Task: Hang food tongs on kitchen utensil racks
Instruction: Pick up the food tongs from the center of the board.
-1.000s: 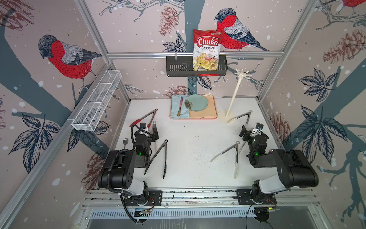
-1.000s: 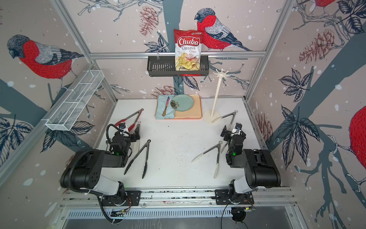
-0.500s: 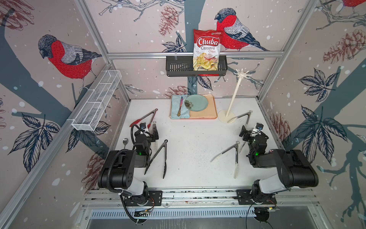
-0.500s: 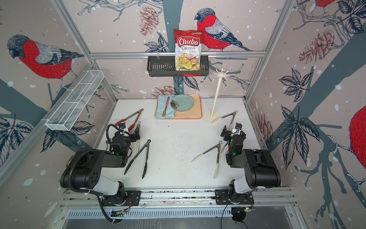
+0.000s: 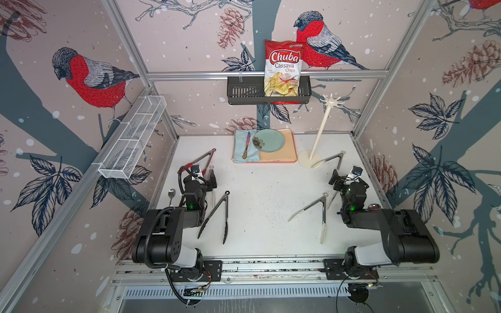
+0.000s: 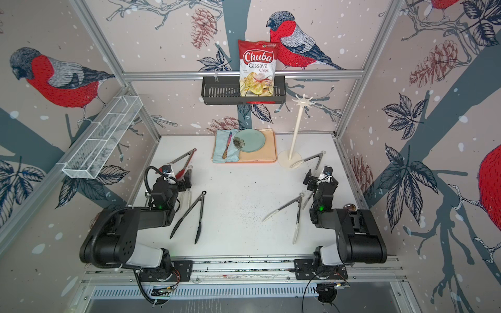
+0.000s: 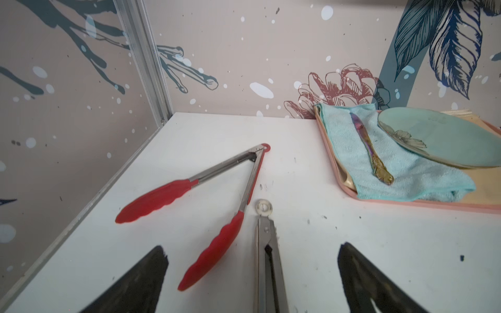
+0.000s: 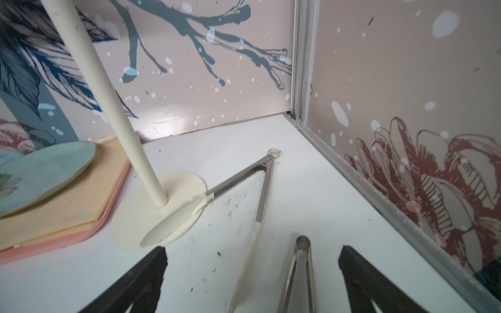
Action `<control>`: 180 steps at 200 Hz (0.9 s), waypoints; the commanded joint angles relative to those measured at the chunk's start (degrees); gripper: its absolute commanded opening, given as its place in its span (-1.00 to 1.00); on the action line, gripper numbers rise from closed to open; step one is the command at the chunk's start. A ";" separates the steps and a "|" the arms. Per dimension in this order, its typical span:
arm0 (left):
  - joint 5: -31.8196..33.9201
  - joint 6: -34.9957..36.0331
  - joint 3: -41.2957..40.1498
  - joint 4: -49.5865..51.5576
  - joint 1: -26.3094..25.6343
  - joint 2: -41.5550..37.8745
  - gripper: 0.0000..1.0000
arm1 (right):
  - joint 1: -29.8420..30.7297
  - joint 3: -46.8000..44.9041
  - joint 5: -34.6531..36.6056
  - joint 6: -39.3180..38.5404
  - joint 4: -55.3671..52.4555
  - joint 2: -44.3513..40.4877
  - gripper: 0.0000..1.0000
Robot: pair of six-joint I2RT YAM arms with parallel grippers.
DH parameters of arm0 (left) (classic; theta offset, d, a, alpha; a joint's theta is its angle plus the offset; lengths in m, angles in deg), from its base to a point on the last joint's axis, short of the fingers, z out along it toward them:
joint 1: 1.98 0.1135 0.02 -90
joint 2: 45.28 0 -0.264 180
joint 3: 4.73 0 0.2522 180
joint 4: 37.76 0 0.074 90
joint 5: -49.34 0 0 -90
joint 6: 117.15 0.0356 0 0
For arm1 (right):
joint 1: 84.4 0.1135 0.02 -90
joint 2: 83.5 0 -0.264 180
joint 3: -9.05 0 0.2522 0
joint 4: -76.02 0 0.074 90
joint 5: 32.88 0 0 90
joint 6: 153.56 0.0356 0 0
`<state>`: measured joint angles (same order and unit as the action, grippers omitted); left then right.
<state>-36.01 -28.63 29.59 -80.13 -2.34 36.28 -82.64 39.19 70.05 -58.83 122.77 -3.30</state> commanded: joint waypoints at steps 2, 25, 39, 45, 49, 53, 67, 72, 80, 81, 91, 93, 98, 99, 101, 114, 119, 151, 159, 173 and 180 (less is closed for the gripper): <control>0.53 -0.33 5.85 15.47 -0.45 -5.36 0.94 | 1.78 3.91 5.76 1.60 -13.22 -6.79 0.99; 1.66 -6.12 10.98 28.58 -0.85 -11.67 0.94 | 3.28 9.24 5.46 6.73 -30.72 -15.63 0.99; 3.20 -8.70 13.37 35.31 -2.21 -15.54 0.93 | 3.99 12.67 3.36 9.85 -41.16 -19.88 0.99; 3.75 -9.92 14.28 38.16 -2.84 -17.14 0.94 | 4.13 14.45 1.85 10.82 -45.59 -21.27 0.99; 3.81 -10.69 14.90 39.96 -3.25 -18.20 0.94 | 4.11 15.75 1.19 11.63 -48.73 -22.02 0.99; 3.75 -11.42 15.51 41.77 -3.64 -19.25 0.94 | 4.15 17.12 0.72 12.84 -51.79 -22.68 0.99; 3.68 -14.35 18.02 48.83 -5.29 -22.54 0.94 | 4.13 22.13 -1.96 16.79 -62.77 -24.34 0.99; 3.06 -15.26 18.66 50.81 -5.69 -23.61 0.93 | 4.20 23.66 -3.01 17.83 -66.22 -24.86 0.99; 1.92 -16.61 19.90 54.07 -6.34 -25.18 0.93 | 4.30 25.72 -5.14 19.98 -71.73 -25.41 0.99; 1.80 -16.88 19.98 54.49 -6.42 -25.33 0.93 | 4.30 26.03 -5.56 20.28 -72.31 -25.47 1.00; -0.29 -18.79 21.34 58.26 -6.99 -26.62 0.93 | 4.43 28.14 -10.08 22.26 -78.08 -25.89 1.00; -0.85 -18.99 21.54 59.02 -7.01 -26.82 0.93 | 4.53 28.72 -10.81 22.60 -79.58 -25.89 1.00; -2.04 -19.40 22.22 60.91 -7.15 -27.20 0.93 | 4.91 29.93 -11.68 23.56 -83.08 -25.82 1.00; -2.24 -19.51 22.36 61.34 -7.17 -27.26 0.93 | 5.00 30.20 -11.69 23.92 -83.75 -25.85 1.00; -2.51 -19.70 22.67 62.10 -7.39 -27.38 0.93 | 5.18 30.75 -11.70 24.45 -85.48 -25.77 1.00; -4.23 -20.85 24.19 67.04 -8.34 -27.91 0.93 | 6.39 32.24 -12.89 27.54 -93.24 -25.84 0.98; -5.12 -21.05 24.27 68.00 -8.78 -28.31 0.93 | 6.82 32.19 -13.57 28.39 -95.30 -26.08 0.96; -6.31 -22.06 23.22 71.71 -15.59 -30.37 0.93 | 11.29 26.68 -13.00 33.43 -100.60 -28.36 0.63; -6.13 -22.64 22.76 71.82 -17.37 -30.86 0.93 | 11.75 24.79 -13.55 33.46 -99.74 -28.27 0.52; -7.40 -23.97 21.93 71.54 -19.19 -31.51 0.93 | 12.32 21.73 -14.92 33.41 -96.94 -27.76 0.33; -8.26 -24.62 21.40 71.39 -19.77 -31.90 0.93 | 12.81 20.37 -14.84 33.40 -95.19 -27.45 0.22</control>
<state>-42.13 -49.63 52.08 -10.87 -20.24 5.36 -70.93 62.99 56.61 -27.79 27.24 -31.25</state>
